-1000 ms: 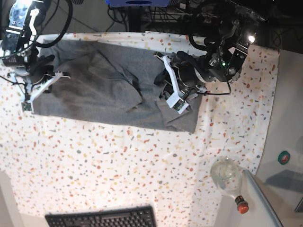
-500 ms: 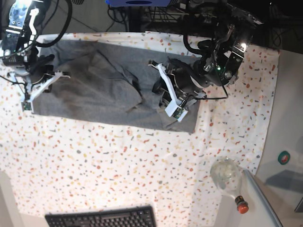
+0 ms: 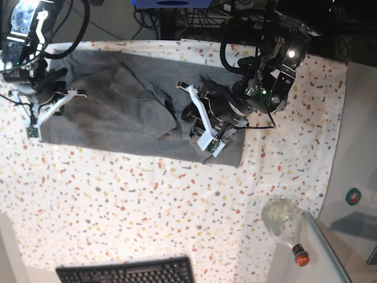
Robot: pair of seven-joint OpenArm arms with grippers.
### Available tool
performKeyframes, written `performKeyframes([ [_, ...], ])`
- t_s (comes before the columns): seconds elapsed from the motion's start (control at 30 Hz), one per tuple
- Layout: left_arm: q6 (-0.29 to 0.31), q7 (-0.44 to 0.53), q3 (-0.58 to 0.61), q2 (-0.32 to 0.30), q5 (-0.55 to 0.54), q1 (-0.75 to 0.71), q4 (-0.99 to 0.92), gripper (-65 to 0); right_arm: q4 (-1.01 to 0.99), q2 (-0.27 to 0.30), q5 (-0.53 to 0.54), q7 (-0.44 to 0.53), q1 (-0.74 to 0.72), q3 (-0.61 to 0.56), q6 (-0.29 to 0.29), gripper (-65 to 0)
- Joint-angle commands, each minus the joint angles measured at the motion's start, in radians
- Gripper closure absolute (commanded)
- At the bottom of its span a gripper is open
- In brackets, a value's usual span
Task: Layout the t-shirt on the table in an organized manner, then fold the t-shirt properly
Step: 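Fold the strip's end with the left gripper toward the right gripper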
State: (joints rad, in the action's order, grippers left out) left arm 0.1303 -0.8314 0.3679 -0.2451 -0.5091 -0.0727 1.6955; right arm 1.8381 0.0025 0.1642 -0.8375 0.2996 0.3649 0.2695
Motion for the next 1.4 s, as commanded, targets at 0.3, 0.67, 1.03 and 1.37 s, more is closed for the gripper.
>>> performKeyframes([
  [0.3, 0.006, 0.016, 0.041, -0.006, -0.015, 0.009, 0.019, 0.0, 0.015, 0.006, 0.004, 0.019, -0.007, 0.003, -0.002, 0.0],
  [0.67, 0.006, 0.014, 0.041, -0.006, -0.015, 0.011, 0.018, 0.0, 0.015, 0.006, 0.004, 0.019, -0.007, 0.003, -0.002, 0.0],
  [1.03, 0.006, 0.014, 0.041, -0.007, -0.015, 0.011, 0.018, 0.0, 0.015, 0.006, 0.004, 0.016, -0.007, 0.003, -0.002, 0.0],
  [1.37, 0.006, 0.014, 0.182, 0.0, -0.021, 0.06, -0.022, -48.5, 0.015, 0.006, 0.005, 0.017, -0.007, 0.003, -0.002, 0.0],
])
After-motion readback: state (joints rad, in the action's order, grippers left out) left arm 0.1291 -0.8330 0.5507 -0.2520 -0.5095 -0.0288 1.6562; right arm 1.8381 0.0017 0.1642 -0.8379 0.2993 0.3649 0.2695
